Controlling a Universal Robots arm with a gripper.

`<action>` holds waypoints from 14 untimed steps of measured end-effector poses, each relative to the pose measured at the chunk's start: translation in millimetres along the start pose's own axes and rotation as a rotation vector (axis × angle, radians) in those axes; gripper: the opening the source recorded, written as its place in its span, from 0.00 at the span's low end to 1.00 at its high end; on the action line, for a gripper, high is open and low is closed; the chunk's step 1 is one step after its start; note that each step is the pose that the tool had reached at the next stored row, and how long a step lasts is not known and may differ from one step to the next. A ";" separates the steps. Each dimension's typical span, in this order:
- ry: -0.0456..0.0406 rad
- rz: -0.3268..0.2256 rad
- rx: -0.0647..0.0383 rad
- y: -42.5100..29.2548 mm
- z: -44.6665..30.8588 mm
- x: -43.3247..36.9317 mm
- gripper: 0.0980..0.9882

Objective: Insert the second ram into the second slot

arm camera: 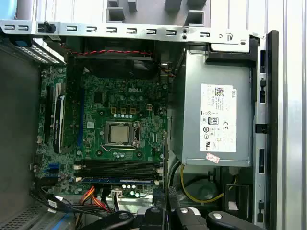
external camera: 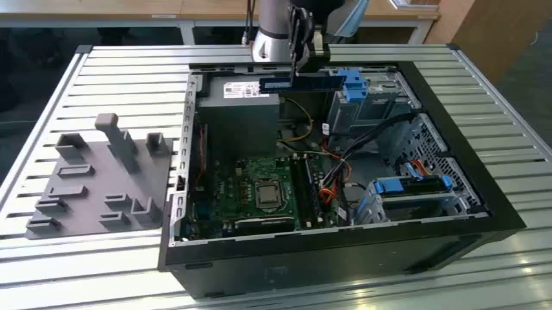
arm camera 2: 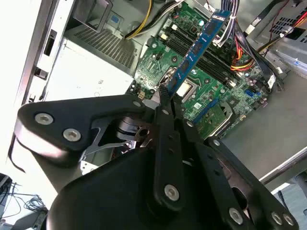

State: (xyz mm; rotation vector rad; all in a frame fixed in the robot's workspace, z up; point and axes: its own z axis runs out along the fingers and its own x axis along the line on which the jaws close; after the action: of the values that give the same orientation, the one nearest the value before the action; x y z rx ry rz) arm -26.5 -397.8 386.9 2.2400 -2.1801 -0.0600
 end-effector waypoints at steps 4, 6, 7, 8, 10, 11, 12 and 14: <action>0.0000 0.000 0.000 0.0 0.0 0.0 0.04; 0.0002 0.000 0.000 0.0 0.0 0.1 0.04; 0.0005 0.000 0.000 0.0 0.0 0.3 0.04; 0.0009 0.000 0.000 0.0 -0.1 0.9 0.04; 0.0029 0.000 0.000 0.1 0.0 2.4 0.04; 0.0043 0.000 0.000 0.1 -0.1 3.7 0.04; 0.0056 0.000 0.000 0.1 -0.1 5.4 0.04; 0.0081 0.000 0.000 0.3 -0.2 9.2 0.04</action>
State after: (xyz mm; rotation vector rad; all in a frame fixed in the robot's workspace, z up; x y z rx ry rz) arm -26.5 -407.0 386.9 2.2358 -2.1762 -0.0511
